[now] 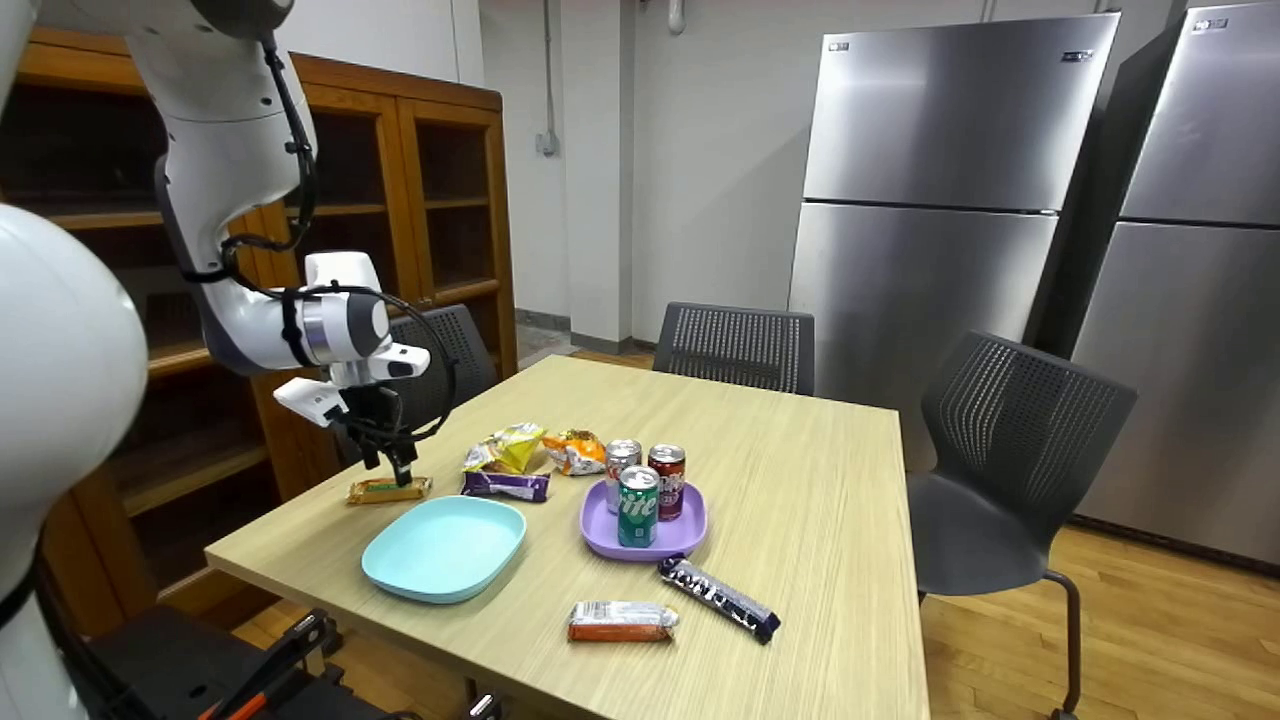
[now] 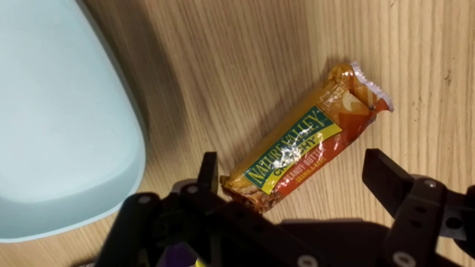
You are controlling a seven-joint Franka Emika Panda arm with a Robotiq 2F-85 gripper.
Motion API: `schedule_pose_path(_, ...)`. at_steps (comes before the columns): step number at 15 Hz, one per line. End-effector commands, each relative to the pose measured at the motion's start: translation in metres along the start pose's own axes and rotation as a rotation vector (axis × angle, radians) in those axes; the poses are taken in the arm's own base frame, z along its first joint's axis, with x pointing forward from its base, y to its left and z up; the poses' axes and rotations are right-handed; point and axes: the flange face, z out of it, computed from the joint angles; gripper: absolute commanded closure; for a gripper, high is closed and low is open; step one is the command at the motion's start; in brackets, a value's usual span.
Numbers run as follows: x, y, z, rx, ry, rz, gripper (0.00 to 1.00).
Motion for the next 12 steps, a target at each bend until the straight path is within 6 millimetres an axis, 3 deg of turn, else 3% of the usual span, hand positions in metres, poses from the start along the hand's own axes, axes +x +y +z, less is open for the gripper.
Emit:
schedule_pose_path(1, 0.006, -0.011, 0.006, 0.007, 0.024, 0.056, 0.0)
schedule_pose_path(12, 0.009, -0.019, 0.026, 0.003, 0.014, 0.085, 0.0)
